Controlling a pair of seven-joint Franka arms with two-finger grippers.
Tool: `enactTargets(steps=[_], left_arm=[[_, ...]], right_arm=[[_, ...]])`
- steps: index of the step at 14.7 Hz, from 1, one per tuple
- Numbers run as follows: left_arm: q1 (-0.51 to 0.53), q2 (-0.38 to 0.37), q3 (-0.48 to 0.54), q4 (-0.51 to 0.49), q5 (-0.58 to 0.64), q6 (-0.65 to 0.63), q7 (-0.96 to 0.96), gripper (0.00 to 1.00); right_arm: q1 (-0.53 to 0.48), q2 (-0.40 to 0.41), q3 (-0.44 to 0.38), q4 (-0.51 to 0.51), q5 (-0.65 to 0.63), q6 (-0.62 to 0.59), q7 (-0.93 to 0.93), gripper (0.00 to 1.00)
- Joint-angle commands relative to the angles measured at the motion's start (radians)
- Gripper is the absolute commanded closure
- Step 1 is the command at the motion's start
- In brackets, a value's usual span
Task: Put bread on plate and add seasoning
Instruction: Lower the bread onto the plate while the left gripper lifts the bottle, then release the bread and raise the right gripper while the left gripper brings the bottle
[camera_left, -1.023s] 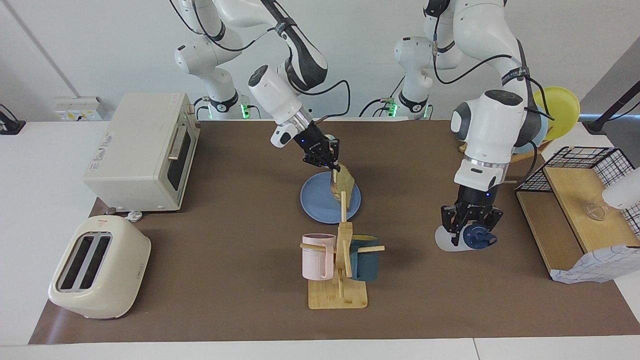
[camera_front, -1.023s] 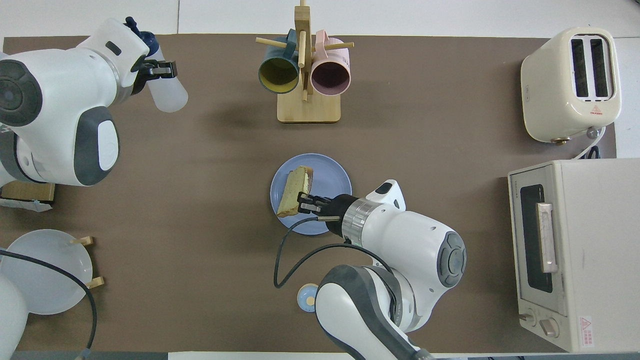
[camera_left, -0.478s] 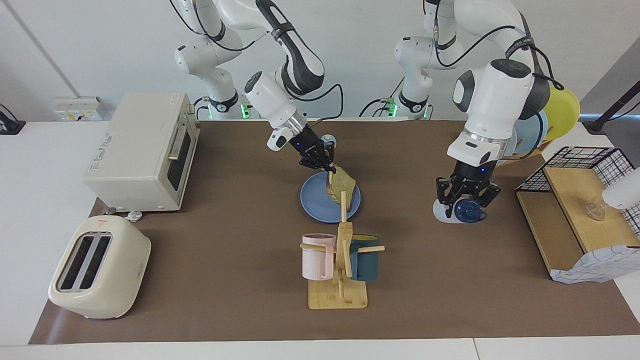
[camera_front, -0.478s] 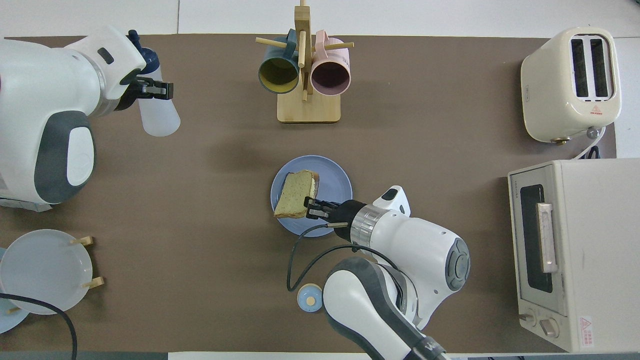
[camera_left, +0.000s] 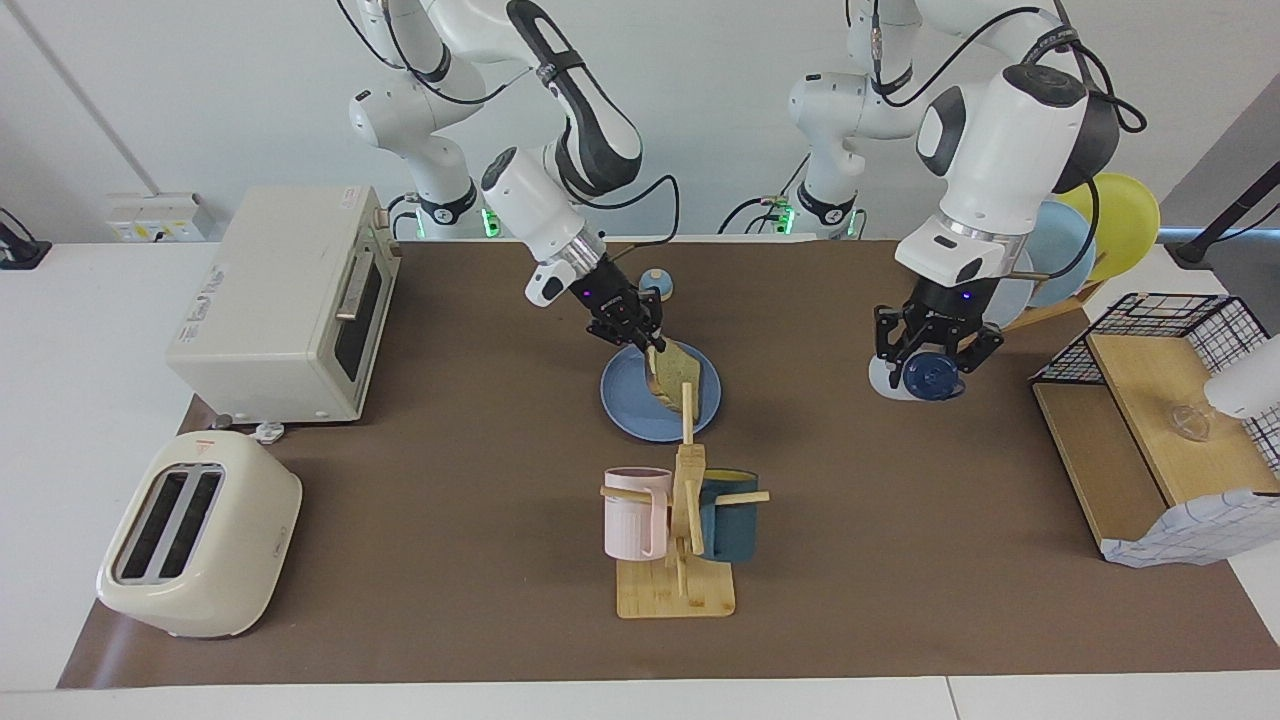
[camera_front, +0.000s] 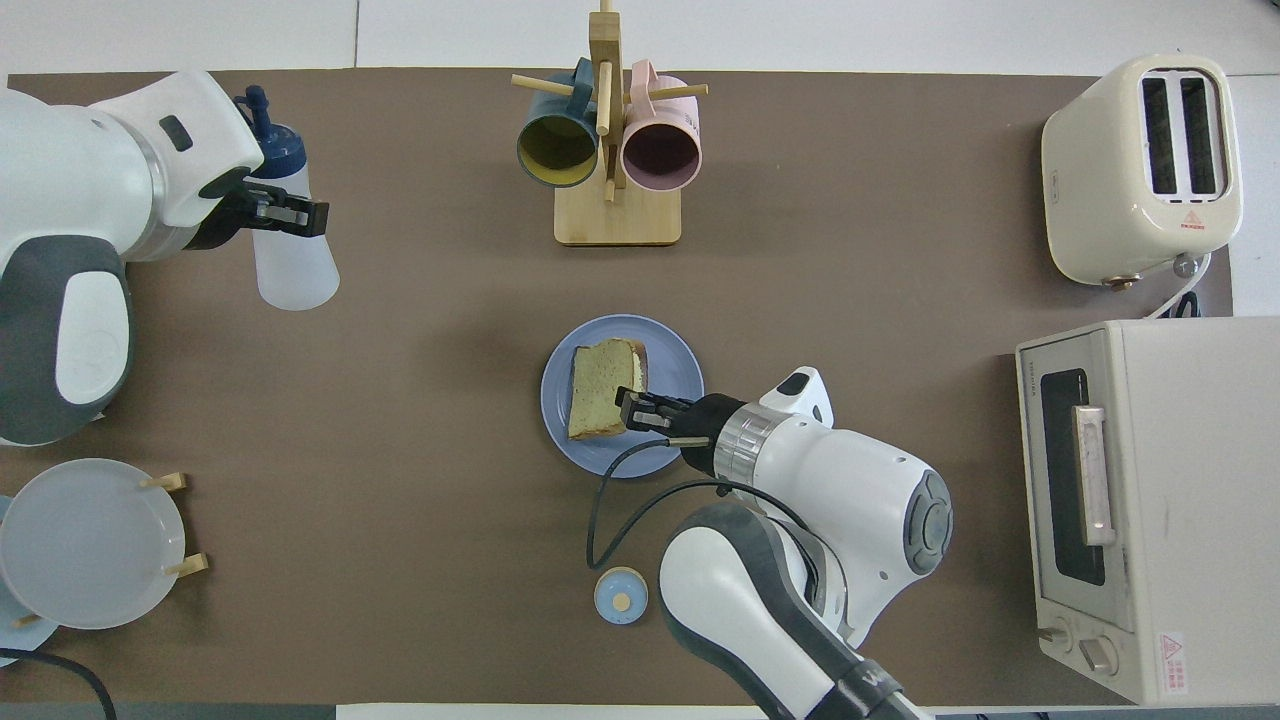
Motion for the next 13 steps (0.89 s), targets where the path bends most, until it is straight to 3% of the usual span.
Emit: enactTargets(steps=[1,3,4,13], left_arm=[[0.006,-0.047,0.002,-0.004,-0.019,-0.073,0.049,0.59],[0.006,-0.069,0.003,-0.004,-0.024,-0.119,0.101,0.59],[0.006,-0.077,0.003,-0.004,-0.034,-0.146,0.142,0.59],[-0.006,-0.124,-0.002,-0.004,-0.059,-0.330,0.417,0.59]], right_arm=[[-0.035,-0.014,0.007,-0.012,0.031,0.007,-0.083,0.46],[-0.038,-0.014,0.007,-0.012,0.031,0.007,-0.081,0.30],[-0.038,-0.014,0.007,-0.012,0.031,0.007,-0.080,0.00],[-0.063,-0.010,0.004,-0.006,0.030,0.012,-0.077,0.00]])
